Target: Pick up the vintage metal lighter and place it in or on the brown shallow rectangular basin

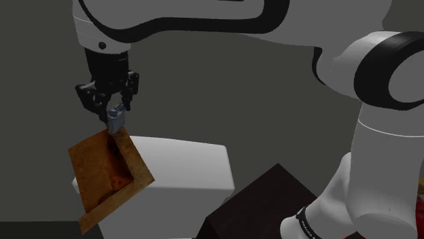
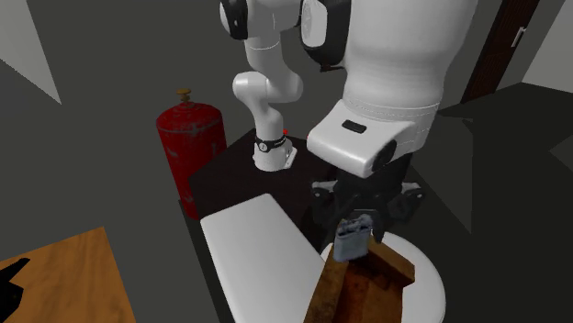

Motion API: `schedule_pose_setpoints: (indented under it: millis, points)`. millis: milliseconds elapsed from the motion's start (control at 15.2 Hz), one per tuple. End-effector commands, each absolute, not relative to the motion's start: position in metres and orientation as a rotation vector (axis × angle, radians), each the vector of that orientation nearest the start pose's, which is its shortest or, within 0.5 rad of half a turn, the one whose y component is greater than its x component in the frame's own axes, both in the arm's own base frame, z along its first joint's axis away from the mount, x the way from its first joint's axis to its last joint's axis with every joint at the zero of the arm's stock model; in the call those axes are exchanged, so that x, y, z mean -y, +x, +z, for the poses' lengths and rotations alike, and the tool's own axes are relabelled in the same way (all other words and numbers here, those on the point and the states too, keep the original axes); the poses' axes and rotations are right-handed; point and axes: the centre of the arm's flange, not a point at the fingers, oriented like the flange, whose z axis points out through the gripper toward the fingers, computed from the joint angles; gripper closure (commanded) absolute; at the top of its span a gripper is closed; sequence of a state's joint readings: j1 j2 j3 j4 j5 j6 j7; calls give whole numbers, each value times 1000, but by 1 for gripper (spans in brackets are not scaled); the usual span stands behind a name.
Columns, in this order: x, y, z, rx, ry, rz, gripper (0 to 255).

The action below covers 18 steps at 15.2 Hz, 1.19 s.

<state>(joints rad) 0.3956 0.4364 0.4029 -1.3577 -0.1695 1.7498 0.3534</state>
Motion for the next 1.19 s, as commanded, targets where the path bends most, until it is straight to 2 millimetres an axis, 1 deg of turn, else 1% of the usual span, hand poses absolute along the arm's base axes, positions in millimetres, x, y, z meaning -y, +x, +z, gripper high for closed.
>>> schedule_pose_setpoints:
  millis: [0, 1122]
  points:
    - [-459, 529, 488, 689, -3072, 14, 255]
    - [-459, 529, 398, 689, -3072, 14, 255]
